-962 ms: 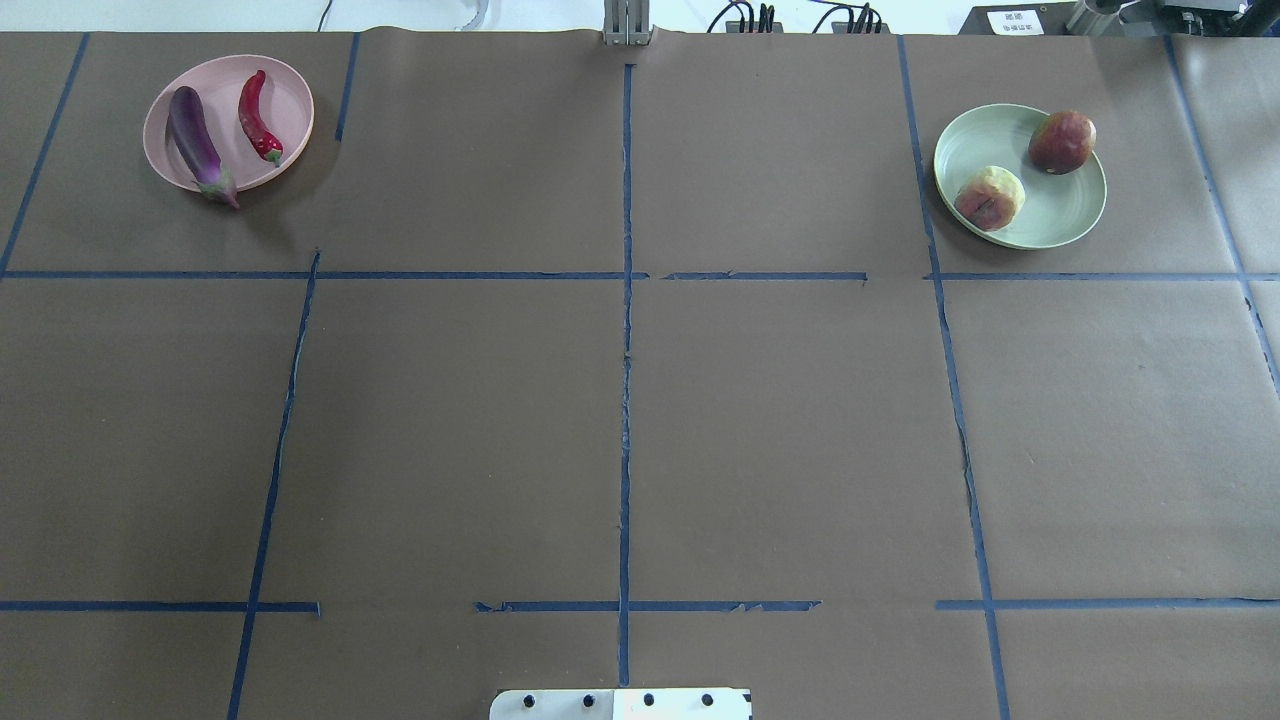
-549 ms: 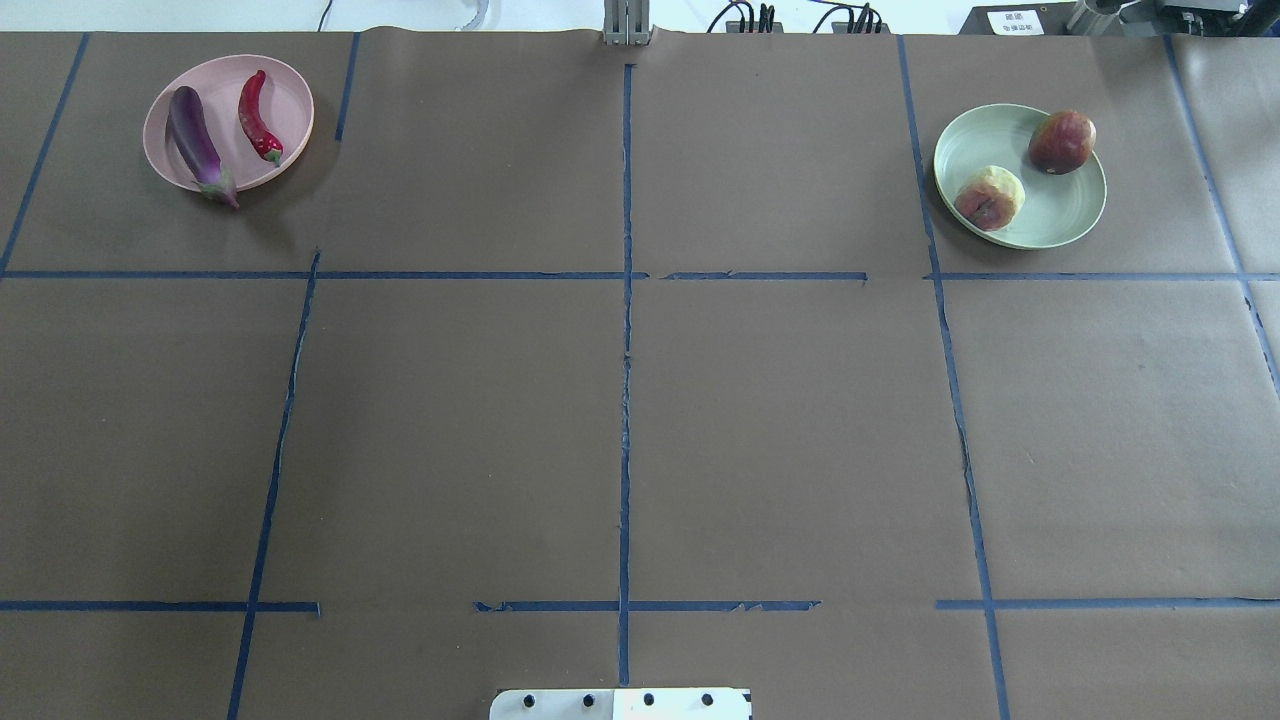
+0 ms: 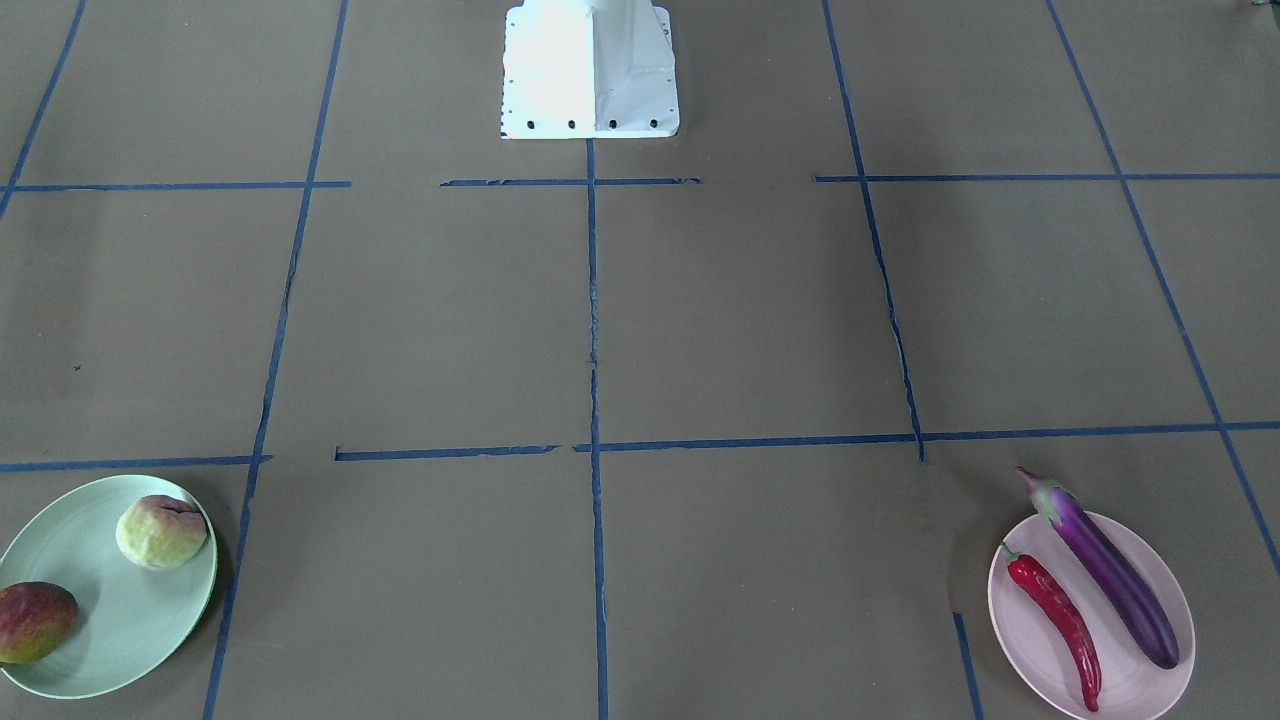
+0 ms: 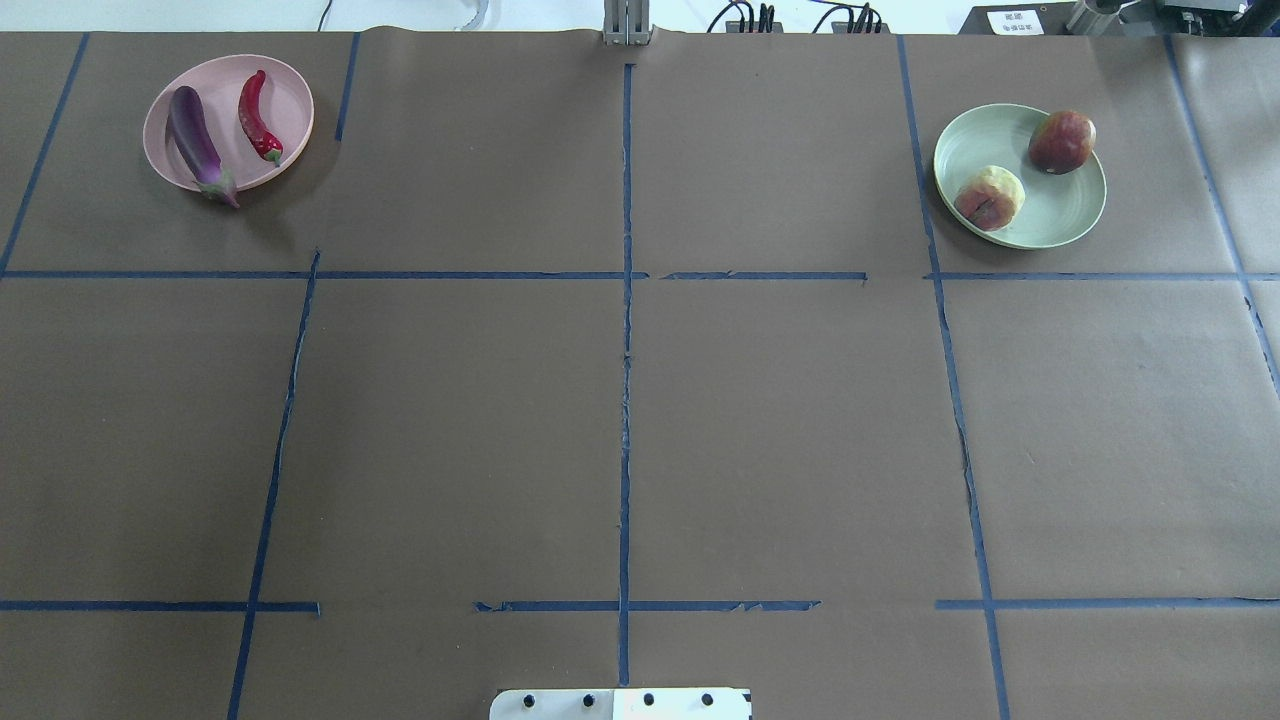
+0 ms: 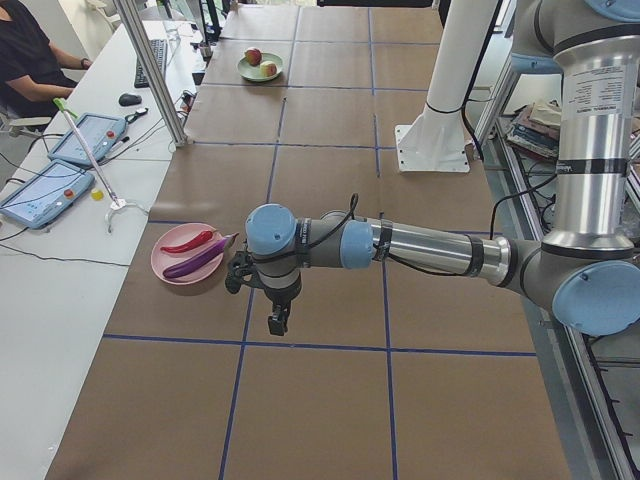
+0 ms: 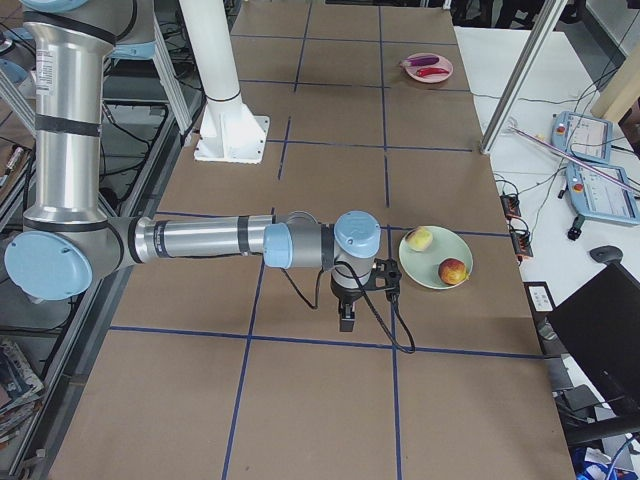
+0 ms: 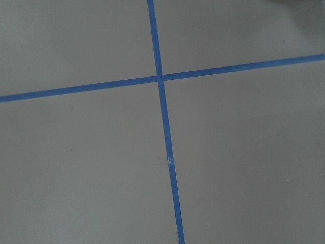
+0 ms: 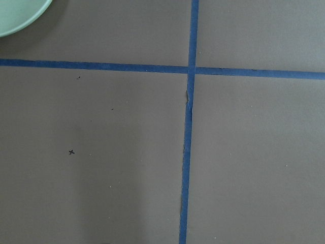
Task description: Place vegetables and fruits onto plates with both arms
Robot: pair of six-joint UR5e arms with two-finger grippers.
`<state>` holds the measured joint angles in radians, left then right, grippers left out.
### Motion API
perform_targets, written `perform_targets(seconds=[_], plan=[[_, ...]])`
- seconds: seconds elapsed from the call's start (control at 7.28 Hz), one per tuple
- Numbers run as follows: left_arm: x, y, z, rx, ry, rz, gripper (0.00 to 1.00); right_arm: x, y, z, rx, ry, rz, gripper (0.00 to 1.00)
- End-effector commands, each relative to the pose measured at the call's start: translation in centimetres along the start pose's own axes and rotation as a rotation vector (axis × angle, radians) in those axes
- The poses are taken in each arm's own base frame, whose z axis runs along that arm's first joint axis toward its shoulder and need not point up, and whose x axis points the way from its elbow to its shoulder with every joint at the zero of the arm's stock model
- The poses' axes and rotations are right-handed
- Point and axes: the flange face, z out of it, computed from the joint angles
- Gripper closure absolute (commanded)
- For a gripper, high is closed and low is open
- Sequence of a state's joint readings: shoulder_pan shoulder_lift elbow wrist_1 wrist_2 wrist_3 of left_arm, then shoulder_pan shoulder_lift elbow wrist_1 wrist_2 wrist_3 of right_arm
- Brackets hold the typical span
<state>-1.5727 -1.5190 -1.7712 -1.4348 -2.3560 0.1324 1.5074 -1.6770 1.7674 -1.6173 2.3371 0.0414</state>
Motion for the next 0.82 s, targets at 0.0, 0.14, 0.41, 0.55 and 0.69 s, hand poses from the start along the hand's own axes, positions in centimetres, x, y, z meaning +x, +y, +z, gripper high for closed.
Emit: perform_targets(seconds=[0.0, 0.14, 0.41, 0.55, 0.69], plan=[[0.06, -0.09, 0.04, 0.001, -0.001, 0.004, 0.0, 0.06, 0.04, 0.12, -0.001, 0.001, -0.008, 0.0], [0.17, 0.22, -0.03, 0.002, -0.002, 0.005, 0.0, 0.06, 0.04, 0.12, -0.001, 0.001, -0.008, 0.0], [0.51, 0.26, -0.26, 0.003, -0.002, 0.009, 0.0, 0.1, 0.37, 0.18, -0.003, -0.002, -0.007, 0.0], [0.5, 0.36, -0.34, 0.003, -0.002, 0.005, 0.0, 0.15, 0.44, 0.23, -0.004, -0.002, -0.006, 0.0], [0.69, 0.27, -0.54, 0.006, -0.002, 0.008, 0.0, 0.22, 0.38, 0.29, -0.005, -0.001, -0.005, 0.0]])
